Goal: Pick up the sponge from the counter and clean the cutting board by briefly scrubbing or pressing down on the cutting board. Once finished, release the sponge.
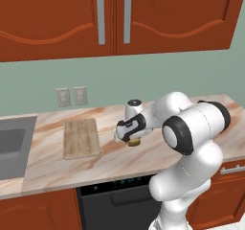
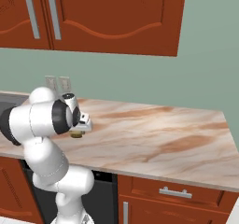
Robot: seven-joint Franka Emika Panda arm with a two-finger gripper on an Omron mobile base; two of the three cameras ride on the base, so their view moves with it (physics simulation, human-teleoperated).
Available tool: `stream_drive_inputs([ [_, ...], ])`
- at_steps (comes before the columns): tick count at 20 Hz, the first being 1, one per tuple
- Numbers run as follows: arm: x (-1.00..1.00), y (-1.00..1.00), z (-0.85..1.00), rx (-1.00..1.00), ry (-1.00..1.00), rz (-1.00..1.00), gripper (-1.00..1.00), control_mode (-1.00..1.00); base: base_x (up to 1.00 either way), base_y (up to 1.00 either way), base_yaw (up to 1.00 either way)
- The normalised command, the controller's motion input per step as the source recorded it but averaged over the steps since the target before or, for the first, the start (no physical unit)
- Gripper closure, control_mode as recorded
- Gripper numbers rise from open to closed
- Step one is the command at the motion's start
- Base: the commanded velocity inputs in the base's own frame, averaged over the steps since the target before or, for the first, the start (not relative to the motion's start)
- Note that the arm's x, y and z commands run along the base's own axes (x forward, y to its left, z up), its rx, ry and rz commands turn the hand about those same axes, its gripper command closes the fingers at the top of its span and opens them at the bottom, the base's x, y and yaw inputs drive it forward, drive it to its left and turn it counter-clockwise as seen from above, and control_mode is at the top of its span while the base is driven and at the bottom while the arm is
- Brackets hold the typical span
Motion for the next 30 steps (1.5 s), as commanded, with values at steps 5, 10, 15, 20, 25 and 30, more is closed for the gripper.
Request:
stream_drive_inputs([
  [5,0.0,-0.14,-0.3,0.0,0.0,0.0,1.0,-1.0,0.0,0.0,0.0],
  [10,0.0,-0.02,-0.29,0.0,0.0,0.0,1.0,-1.0,0.0,0.0,0.0],
  [15,0.0,0.0,0.0,0.0,0.0,0.0,-1.0,-1.0,0.0,0.0,0.0],
  [20,0.0,0.0,0.0,0.0,0.0,0.0,-1.0,-1.0,0.0,0.0,0.0],
  [25,-0.07,-0.03,0.27,0.0,-0.06,0.0,-1.0,-1.0,0.0,0.0,0.0],
  [30,-0.1,-0.01,0.82,0.0,-0.05,0.0,-1.0,-1.0,0.0,0.0,0.0],
])
